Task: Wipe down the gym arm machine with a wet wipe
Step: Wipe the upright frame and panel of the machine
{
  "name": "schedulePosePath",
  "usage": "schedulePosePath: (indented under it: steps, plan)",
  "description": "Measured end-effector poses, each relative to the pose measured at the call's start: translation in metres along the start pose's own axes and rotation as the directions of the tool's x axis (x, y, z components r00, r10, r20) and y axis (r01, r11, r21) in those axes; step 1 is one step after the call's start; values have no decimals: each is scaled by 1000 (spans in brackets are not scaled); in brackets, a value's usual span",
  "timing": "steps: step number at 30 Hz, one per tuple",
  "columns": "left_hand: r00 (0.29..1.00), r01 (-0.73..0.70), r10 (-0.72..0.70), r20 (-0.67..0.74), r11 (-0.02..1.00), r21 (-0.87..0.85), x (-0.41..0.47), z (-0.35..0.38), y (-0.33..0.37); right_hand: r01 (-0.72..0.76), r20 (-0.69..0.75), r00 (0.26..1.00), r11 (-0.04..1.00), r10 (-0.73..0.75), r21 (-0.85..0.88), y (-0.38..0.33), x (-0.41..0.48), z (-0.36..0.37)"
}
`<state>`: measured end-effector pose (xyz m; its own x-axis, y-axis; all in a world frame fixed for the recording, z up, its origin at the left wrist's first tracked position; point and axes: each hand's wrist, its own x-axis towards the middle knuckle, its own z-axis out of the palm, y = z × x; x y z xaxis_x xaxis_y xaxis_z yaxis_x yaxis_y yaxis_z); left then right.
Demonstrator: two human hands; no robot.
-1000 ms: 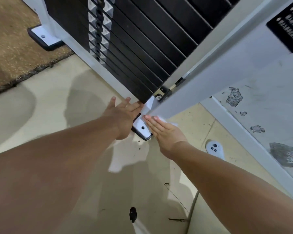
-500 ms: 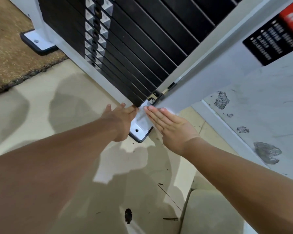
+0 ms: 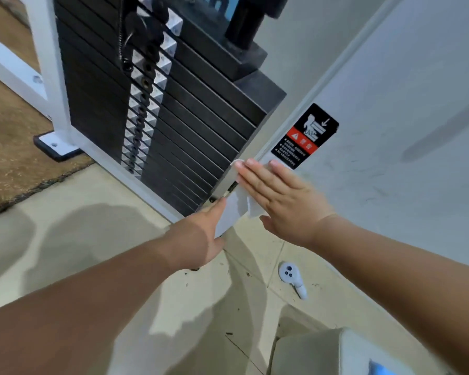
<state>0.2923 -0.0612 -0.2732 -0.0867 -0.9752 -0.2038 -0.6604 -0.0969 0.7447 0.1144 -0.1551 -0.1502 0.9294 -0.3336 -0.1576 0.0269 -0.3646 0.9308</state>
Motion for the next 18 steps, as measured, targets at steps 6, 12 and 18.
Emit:
schedulePosePath:
  steps: [6, 12, 18]
  plan:
    - [981, -124, 120, -152, 992, -18, -15, -20, 43, 18, -40, 999, 999, -20, -49, 65, -12, -22]
    - [933, -274, 243, -264, 958, -87, -28, -41, 84, -227, -233, 942, 970, 242, 91, 152, -19, -51]
    - [945, -254, 222, -239, 961, -112, -35, -50, 98, -140, -126, 980, 984, 154, 112, 127, -23, -43]
